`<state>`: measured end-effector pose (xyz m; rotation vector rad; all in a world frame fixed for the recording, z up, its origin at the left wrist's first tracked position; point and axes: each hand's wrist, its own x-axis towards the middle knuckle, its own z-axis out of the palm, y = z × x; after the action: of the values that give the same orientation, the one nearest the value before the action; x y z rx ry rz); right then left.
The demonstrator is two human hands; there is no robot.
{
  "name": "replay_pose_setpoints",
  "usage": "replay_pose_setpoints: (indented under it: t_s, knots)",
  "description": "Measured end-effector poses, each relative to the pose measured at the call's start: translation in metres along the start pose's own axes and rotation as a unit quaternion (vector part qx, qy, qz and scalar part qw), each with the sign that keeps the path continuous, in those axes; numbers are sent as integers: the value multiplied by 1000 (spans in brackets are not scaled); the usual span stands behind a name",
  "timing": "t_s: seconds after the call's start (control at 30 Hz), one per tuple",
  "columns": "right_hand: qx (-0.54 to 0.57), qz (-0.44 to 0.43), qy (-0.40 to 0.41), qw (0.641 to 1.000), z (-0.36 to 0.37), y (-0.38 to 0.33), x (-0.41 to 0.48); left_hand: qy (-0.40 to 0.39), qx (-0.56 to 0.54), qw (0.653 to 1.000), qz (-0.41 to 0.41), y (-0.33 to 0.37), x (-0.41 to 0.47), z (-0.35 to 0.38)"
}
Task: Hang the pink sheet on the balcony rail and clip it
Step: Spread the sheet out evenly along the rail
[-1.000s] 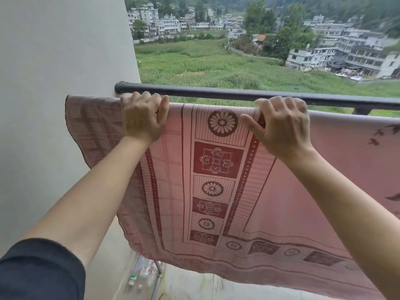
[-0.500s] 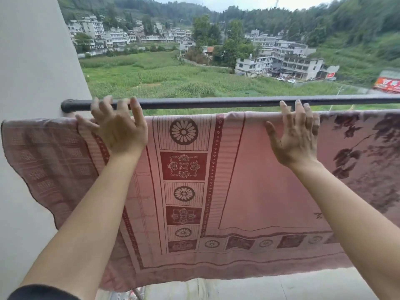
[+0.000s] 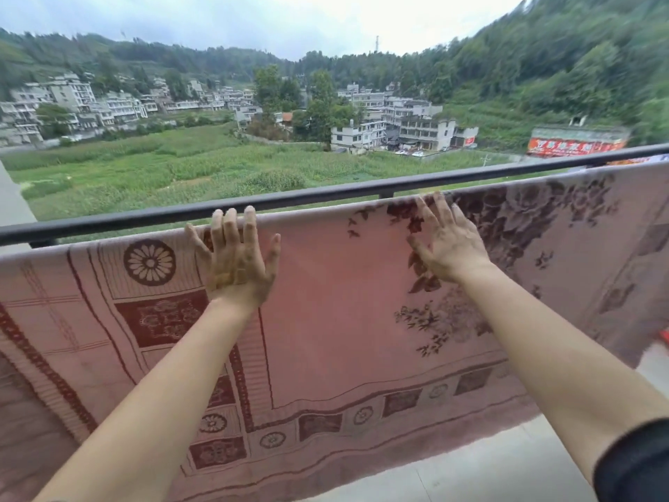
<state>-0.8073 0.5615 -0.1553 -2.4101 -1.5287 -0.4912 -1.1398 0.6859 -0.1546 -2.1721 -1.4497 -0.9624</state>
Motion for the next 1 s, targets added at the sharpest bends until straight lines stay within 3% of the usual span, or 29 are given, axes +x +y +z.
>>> replay_pose_setpoints:
  t_s: [0.1, 0.17, 0.33, 0.47, 0.73, 0.87, 1.0]
  knots:
    - [-11, 0, -25, 1000, -3, 43, -3, 3, -9, 997, -77, 39, -1, 2]
    - [9, 9, -38, 999, -6, 70, -2, -23, 11, 997, -74, 68, 2, 3]
    - [56, 3, -37, 998, -14, 141, -4, -79, 3, 995, 59, 176, 5, 16]
    - [75, 6, -43, 996, -13, 200, -9, -109, 7, 987, 114, 259, 11, 29]
    - [35, 104, -11, 994, 17, 368, -30, -76, -46, 969, 229, 463, 39, 87]
    - [-33, 163, -24, 986, 21, 479, -49, -54, -118, 940, 314, 596, 50, 126]
    - [-78, 252, -30, 964, 4, 595, -64, -82, -184, 899, 390, 737, 51, 152]
